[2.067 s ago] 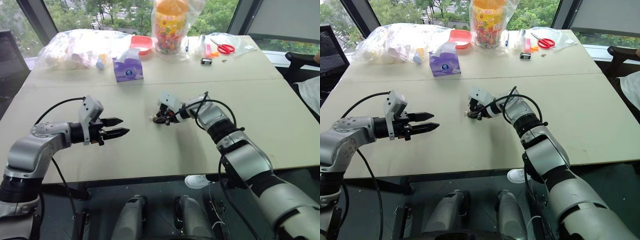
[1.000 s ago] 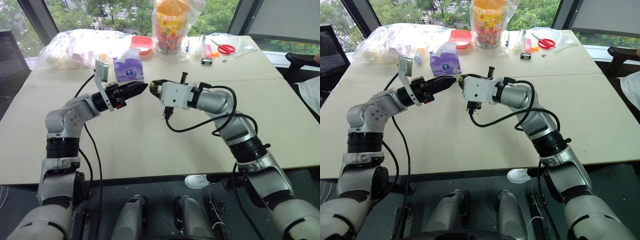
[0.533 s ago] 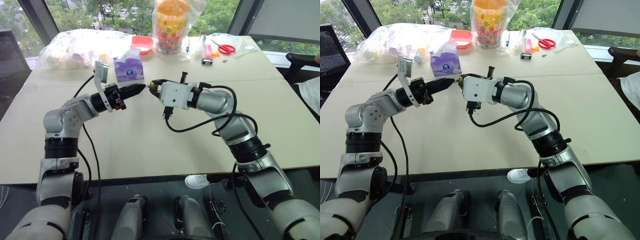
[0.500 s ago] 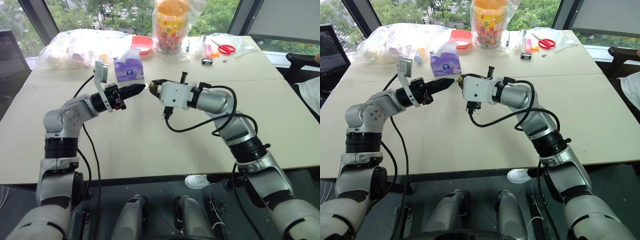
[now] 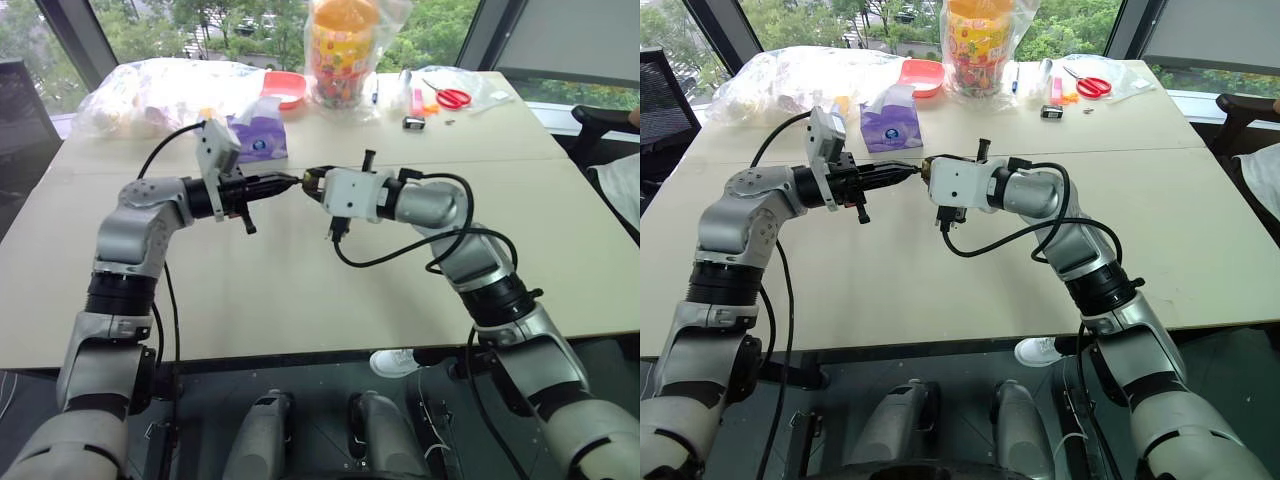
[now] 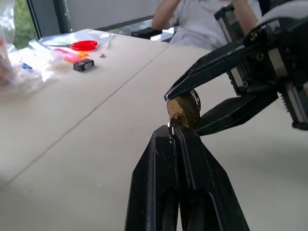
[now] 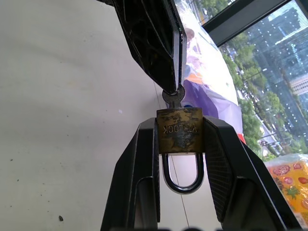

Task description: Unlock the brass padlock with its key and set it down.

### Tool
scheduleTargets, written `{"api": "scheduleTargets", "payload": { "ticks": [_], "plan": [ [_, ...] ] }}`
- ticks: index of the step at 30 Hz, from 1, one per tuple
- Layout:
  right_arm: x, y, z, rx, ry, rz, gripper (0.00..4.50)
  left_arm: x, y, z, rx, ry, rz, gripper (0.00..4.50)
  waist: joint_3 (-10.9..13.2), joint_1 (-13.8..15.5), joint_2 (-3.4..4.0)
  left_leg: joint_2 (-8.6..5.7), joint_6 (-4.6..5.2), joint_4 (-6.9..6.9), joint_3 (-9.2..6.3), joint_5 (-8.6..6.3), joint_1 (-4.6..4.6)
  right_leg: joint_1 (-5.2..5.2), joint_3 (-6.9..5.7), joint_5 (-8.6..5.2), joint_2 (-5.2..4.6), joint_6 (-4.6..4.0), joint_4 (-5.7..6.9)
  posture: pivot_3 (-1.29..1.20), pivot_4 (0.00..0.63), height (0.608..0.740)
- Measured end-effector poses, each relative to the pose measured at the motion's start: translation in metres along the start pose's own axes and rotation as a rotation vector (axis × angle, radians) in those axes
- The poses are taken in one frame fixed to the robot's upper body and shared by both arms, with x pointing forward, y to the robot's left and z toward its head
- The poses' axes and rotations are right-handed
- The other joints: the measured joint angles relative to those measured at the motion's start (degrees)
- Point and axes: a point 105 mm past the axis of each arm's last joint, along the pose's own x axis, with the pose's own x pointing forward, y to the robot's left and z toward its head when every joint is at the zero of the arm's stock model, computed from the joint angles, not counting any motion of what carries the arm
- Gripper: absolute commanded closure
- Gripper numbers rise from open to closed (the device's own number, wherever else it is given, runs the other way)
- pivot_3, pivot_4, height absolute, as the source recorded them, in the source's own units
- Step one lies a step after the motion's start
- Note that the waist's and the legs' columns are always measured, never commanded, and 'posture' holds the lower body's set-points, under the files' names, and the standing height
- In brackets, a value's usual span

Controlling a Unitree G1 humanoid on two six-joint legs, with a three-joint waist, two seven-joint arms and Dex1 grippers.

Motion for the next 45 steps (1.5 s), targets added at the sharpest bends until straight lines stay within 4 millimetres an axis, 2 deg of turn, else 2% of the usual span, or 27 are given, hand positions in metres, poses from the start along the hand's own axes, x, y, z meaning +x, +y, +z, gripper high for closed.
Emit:
{"api": "scheduleTargets", "payload": {
  "ticks": [6,20,21,24,25,28,31,35,45],
  "plan": [
    [0.0,0.005,-0.002,0.012,0.004,0.03,3.8,0.002,-0.003,-0.004,0.179,0.034,-0.049,4.44,0.0,0.0,0.0,0.01,0.01,0.0,0.02,0.0,0.0,-0.01,0.0,0.05,0.01,0.09,0.0,0.0,0.15,0.74],
    [-0.003,0.005,-0.007,0.056,0.019,0.041,3.8,0.009,-0.008,-0.005,0.287,-0.004,-0.066,4.44,0.0,0.0,0.0,0.01,0.02,0.01,0.02,0.0,-0.01,0.0,-0.01,0.07,0.02,0.14,0.03,0.0,0.15,0.74],
    [-0.003,0.006,-0.008,0.059,0.022,0.042,3.8,0.009,-0.008,-0.006,0.262,0.003,-0.066,4.44,0.0,0.0,0.0,0.01,0.02,0.01,0.02,0.0,0.0,0.0,-0.02,0.07,0.03,0.14,0.03,0.0,0.15,0.74],
    [-0.003,0.01,-0.011,0.061,0.038,0.051,3.8,0.013,-0.009,-0.012,-0.031,0.02,-0.104,3.61,0.0,0.0,0.0,0.0,0.03,0.07,0.01,0.01,-0.03,0.02,-0.03,0.07,0.07,0.15,0.04,0.0,0.15,0.74],
    [-0.002,0.01,-0.011,0.055,0.036,0.05,3.8,0.012,-0.009,-0.012,-0.15,0.012,-0.125,3.24,0.0,0.0,0.0,0.0,0.03,0.08,0.0,0.01,-0.03,0.02,-0.02,0.06,0.07,0.16,0.04,0.0,0.15,0.74],
    [-0.002,0.009,-0.009,0.045,0.032,0.041,3.8,0.01,-0.013,-0.008,-0.329,-0.003,-0.175,1.93,0.0,-0.2,0.0,0.03,0.03,0.06,-0.03,0.0,-0.02,0.02,-0.02,0.06,0.1,0.17,0.04,0.0,0.15,0.74],
    [-0.001,0.008,-0.007,0.03,0.021,0.024,3.8,0.008,-0.008,0.0,-0.423,-0.021,-0.183,1.93,0.0,-0.2,0.0,0.06,0.03,0.06,-0.04,0.01,-0.01,0.02,-0.03,0.06,0.13,0.17,0.05,0.0,0.15,0.74],
    [0.0,0.007,-0.004,0.015,0.011,0.014,3.8,0.005,0.004,0.021,-0.432,-0.082,-0.155,1.93,0.0,-0.1,0.0,0.06,0.03,0.06,-0.03,0.0,-0.01,0.02,-0.01,0.06,0.12,0.16,0.04,0.0,0.15,0.74],
    [0.002,0.003,0.002,-0.013,-0.003,0.0,3.8,0.014,0.002,0.006,-0.468,-0.041,-0.147,1.93,0.0,-0.1,0.0,0.06,0.02,0.06,-0.03,0.01,-0.01,0.02,-0.01,0.06,0.12,0.16,0.05,0.0,0.15,0.74]
  ]
}}
